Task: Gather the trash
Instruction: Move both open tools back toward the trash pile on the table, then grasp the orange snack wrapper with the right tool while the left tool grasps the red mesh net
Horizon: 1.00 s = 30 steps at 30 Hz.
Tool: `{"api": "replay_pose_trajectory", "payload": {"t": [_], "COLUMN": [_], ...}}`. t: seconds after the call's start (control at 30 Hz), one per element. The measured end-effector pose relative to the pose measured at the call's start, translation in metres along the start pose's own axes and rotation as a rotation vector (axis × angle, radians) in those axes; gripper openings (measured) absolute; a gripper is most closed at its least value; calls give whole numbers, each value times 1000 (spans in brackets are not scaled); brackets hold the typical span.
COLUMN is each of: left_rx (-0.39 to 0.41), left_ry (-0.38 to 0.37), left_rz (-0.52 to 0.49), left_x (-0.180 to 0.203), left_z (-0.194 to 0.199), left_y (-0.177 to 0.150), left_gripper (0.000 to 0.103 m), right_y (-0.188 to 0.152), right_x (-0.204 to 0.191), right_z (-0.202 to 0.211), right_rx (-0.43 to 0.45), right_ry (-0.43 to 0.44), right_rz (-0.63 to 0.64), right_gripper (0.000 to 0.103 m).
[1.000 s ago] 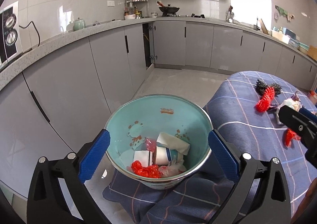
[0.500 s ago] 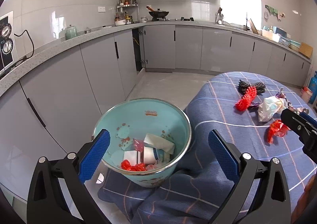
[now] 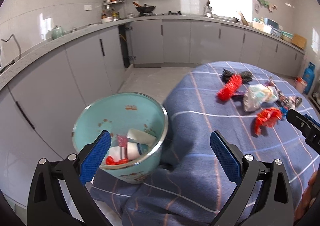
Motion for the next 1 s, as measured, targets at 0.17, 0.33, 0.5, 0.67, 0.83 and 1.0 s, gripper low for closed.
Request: {"api": "replay_pose_trajectory", "payload": {"t": [0.17,0.33,0.5,0.67,0.83,1.0], "left_rx": [-17,-27,-31,-38,-45,-49], "left_ry": [-51,-88,-76,-62,-58,-59], "left_rz": [-36,-73,-92,-71,-59,-53], "left_x": [27,51,55,46,40,36], "left_z": [-7,-12,-18,-24,-29,-31], "left_y": [-5,-9,-10,-7,-5,-7], "left_gripper": [97,97,96,96,96,96], "right_y": [-6,-9,-5,-4,-16,-31], "right_x": [35,54,42,25,9,5], "right_z": [-1,-7,-27,-53,-83,-95], "right_rx": [-20,-43,-79,-137,-238,-319], "right_ry": [-61,-79,-36,-16,-45,-33], "right_rz": [-42,-78,-90,-116,-102,-112], "right_gripper": [80,80,80,80,72,34]}}
Point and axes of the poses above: each gripper's, at about its wrist camera, not at the fingertips, and z roughly against the way its jaws point, x to its right, y to its top, the point moved 7 cm from there along -z, roughly the way its jaws point, and after that the axes turned 13 degrees about x, right-handed, at the moved point
